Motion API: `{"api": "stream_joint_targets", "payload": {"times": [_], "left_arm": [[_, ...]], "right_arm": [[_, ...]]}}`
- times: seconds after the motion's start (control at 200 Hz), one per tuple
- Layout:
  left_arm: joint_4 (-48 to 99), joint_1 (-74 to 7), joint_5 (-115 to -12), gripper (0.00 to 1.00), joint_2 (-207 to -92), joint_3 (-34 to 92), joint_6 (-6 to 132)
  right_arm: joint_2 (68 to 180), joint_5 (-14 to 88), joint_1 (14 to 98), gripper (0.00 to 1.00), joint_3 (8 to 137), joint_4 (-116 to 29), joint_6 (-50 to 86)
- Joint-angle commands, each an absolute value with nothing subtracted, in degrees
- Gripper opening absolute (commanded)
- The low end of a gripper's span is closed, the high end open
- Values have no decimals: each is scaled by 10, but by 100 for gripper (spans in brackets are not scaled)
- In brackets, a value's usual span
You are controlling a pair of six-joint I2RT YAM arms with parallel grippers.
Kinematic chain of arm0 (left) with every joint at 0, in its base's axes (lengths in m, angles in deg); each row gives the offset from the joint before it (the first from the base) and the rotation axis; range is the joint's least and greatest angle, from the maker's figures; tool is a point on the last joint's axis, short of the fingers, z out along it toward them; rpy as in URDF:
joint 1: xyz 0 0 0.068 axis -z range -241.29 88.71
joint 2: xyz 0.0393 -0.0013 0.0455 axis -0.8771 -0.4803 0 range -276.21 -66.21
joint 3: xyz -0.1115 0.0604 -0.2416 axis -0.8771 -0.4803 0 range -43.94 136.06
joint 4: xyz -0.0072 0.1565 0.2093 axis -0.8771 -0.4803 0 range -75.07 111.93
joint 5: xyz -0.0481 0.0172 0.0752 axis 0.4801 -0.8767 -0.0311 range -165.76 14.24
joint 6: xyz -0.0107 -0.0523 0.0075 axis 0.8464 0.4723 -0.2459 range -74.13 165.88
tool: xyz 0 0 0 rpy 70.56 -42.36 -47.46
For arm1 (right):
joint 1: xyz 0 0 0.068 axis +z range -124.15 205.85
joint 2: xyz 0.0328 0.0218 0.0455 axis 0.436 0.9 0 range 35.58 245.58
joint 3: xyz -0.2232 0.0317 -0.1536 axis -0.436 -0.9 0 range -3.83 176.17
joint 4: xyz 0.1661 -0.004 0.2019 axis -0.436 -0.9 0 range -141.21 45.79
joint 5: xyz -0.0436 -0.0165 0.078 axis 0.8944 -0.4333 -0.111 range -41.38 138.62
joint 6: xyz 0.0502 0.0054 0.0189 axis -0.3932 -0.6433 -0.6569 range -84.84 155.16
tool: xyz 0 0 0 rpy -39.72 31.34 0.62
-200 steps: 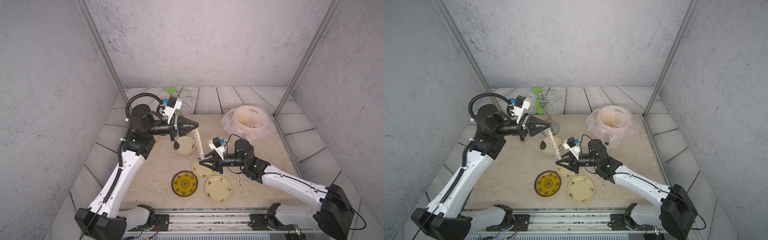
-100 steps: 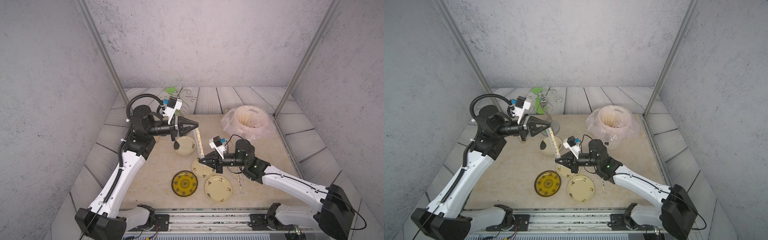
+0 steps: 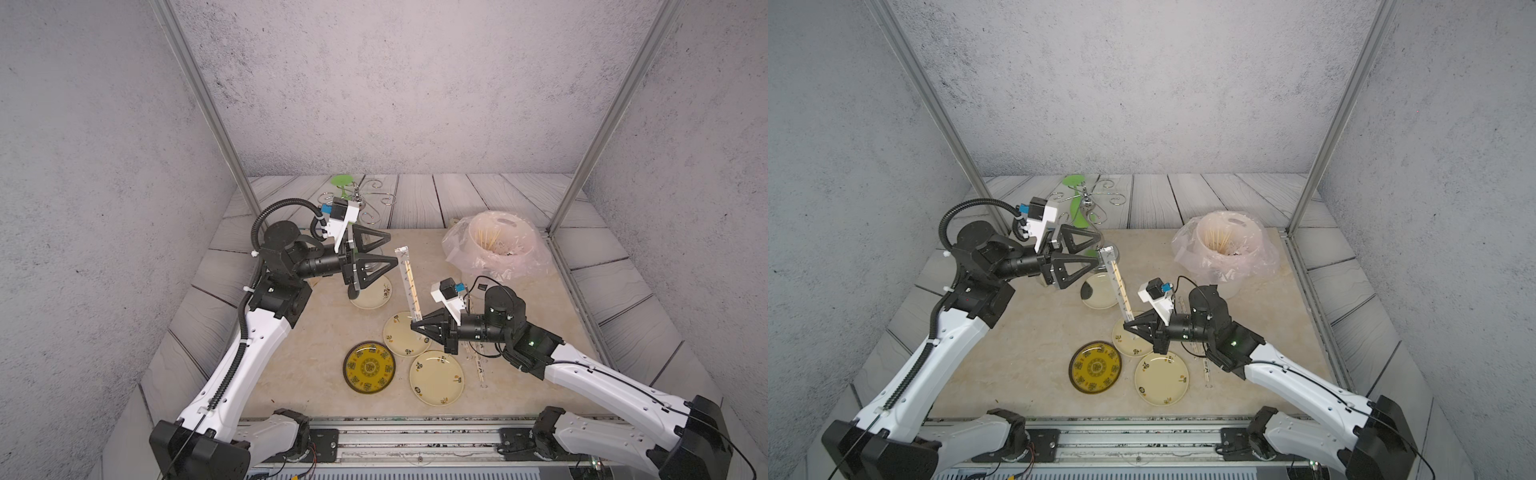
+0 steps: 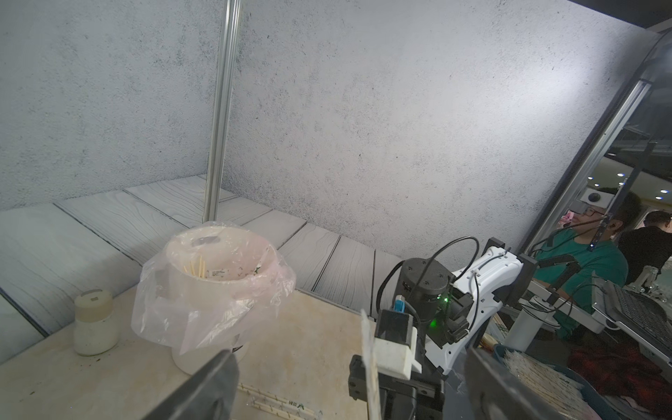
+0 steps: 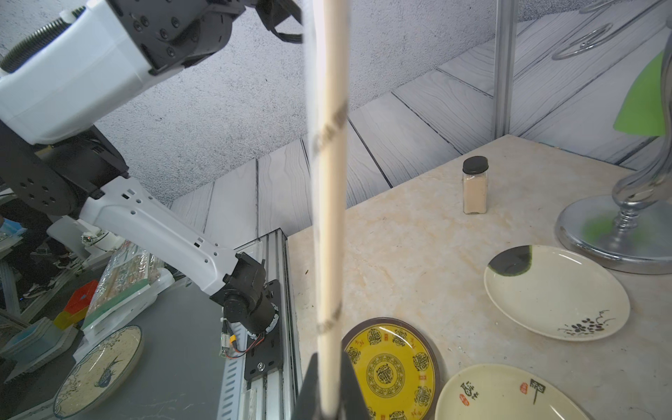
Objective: Remove the packaging of disposable chopsticks
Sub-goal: Remove the packet bag from the disposable chopsticks.
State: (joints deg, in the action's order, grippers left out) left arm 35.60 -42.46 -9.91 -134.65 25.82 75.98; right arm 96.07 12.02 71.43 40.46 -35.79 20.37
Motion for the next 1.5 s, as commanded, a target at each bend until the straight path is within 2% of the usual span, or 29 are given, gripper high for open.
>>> {"api": "stream_joint_targets", "payload": {"times": [0.0,0.095,0.26,0.3,0.38,0.415,0.54,0.641,0.896,0.971,1.021,1.071,1.161,1.341,1.386,1.411,1.461,1.496], "left_arm": [[410,-414,-105,99,-1355,253,796],[427,-405,-106,97,-1359,245,799],[398,-388,-86,72,-1358,249,765],[376,-387,-80,64,-1357,256,746],[340,-387,-78,39,-1348,266,716],[326,-387,-78,34,-1344,269,703],[279,-386,-92,37,-1328,269,651],[277,-386,-96,34,-1325,269,646],[260,-387,-106,35,-1326,274,641],[247,-386,-121,41,-1324,274,628],[241,-386,-130,41,-1324,276,625],[241,-386,-129,33,-1325,276,626],[251,-386,-124,0,-1326,275,633],[252,-386,-135,0,-1321,273,632],[252,-386,-135,16,-1321,272,632],[253,-386,-136,19,-1321,272,633],[259,-386,-137,18,-1321,270,636],[261,-386,-136,6,-1321,269,638]], "right_arm": [[948,142,716,0,397,-369,206],[954,138,715,0,408,-390,216],[957,139,716,0,412,-395,221],[958,138,715,0,413,-393,220],[963,134,716,0,416,-380,214],[965,131,716,0,416,-373,210],[981,117,715,0,432,-372,205],[994,106,716,0,446,-383,212],[1005,82,715,0,454,-394,232],[1004,75,716,0,449,-391,239],[1002,71,716,0,449,-393,243],[1001,72,716,0,449,-393,243],[997,78,716,0,446,-396,239],[991,83,716,0,436,-401,236],[989,83,716,0,435,-402,233],[987,83,716,0,434,-402,232],[984,83,716,0,432,-401,231],[982,84,716,0,431,-402,231]]}}
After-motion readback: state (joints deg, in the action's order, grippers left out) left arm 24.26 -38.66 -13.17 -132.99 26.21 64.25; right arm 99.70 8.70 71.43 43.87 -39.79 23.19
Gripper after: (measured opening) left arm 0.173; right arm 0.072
